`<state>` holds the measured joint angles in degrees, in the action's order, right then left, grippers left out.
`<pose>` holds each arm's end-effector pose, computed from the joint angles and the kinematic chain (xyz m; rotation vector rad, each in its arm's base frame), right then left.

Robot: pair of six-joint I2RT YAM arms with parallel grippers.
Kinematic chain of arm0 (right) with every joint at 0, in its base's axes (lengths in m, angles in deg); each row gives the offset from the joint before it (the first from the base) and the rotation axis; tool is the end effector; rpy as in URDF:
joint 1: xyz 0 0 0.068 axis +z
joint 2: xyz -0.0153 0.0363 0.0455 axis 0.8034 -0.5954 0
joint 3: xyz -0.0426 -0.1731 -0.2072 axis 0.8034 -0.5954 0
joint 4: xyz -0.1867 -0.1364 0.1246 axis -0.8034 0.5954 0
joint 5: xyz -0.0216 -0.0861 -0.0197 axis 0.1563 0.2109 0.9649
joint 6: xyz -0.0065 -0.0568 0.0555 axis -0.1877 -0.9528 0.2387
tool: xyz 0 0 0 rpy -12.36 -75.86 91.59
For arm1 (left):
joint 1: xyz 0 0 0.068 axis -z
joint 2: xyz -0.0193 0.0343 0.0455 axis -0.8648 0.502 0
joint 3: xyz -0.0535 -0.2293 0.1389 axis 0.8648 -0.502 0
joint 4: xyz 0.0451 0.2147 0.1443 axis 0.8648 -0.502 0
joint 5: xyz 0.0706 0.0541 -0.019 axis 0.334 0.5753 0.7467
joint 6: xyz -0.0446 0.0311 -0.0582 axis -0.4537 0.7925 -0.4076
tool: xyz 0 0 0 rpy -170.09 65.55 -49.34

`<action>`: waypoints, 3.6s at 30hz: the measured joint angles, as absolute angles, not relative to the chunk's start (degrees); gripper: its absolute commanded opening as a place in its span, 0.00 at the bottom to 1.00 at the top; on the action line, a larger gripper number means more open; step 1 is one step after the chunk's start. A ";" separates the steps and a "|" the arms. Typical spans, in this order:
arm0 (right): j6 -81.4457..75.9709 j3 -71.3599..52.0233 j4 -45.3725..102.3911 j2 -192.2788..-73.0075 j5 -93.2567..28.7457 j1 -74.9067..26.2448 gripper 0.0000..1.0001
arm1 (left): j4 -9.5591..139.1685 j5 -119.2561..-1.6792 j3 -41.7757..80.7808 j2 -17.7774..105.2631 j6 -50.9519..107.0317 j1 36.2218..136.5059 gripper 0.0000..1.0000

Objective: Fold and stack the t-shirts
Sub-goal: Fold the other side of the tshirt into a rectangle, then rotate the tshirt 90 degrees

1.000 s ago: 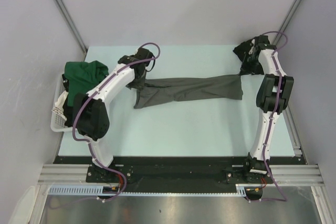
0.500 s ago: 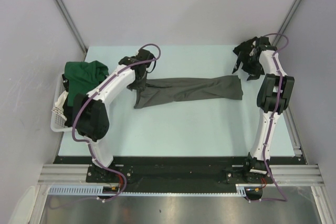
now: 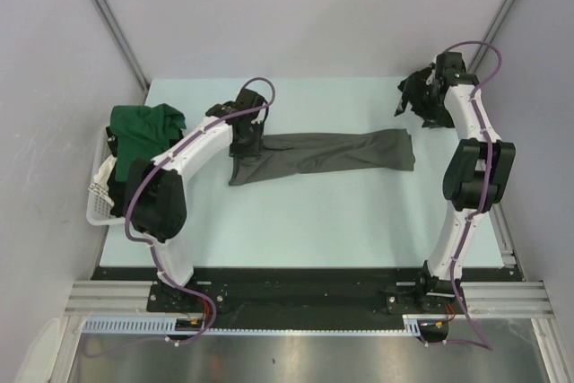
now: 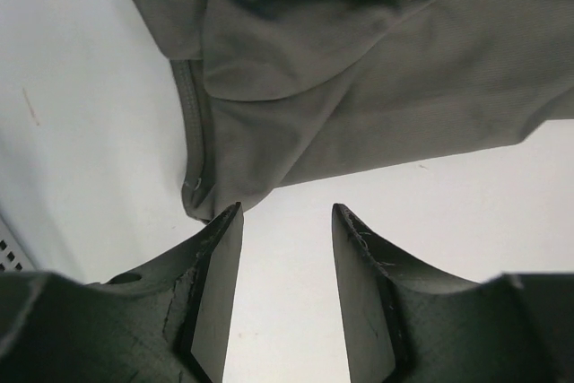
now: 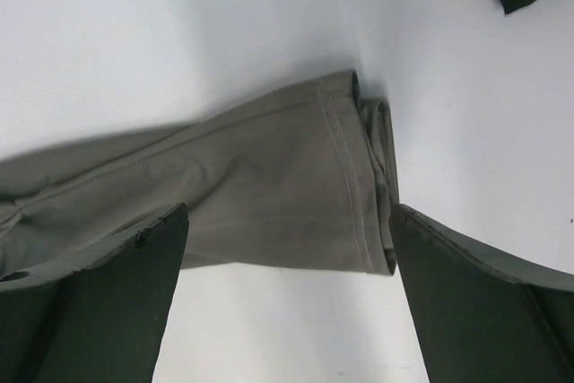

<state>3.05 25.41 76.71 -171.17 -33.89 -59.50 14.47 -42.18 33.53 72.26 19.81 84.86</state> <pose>0.4775 -0.0395 0.2449 0.3576 2.5526 0.2514 0.3623 -0.1558 0.2232 0.0714 2.6881 0.0000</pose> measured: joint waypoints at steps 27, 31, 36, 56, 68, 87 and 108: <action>4.58 9.31 72.34 -171.81 -36.30 -65.34 0.56 | 12.83 -41.92 32.15 61.20 19.06 84.88 0.48; 4.78 9.09 72.10 -172.03 -36.73 -65.34 0.52 | 12.33 -41.81 31.69 59.99 19.06 84.88 0.47; 4.75 7.71 71.53 -172.03 -36.69 -65.29 0.46 | 12.38 -41.79 31.32 59.43 19.06 84.88 0.48; 3.79 5.79 71.49 -172.94 -33.87 -61.14 0.00 | 13.10 -41.62 28.26 55.80 19.30 84.86 0.47; 6.46 3.93 73.58 -171.00 -29.94 -57.88 0.00 | 14.17 -41.92 26.40 53.61 19.74 84.81 0.47; 13.93 -6.89 86.81 -154.54 -21.78 -43.98 0.03 | 14.19 -41.88 19.95 45.07 23.41 84.79 0.47; 20.86 -19.15 94.57 -143.98 -18.83 -27.77 0.06 | 18.17 -41.75 20.98 53.55 24.11 84.18 0.47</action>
<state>20.86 -19.15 94.57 -143.98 -18.83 -27.77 18.17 -41.75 20.98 53.55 24.11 84.18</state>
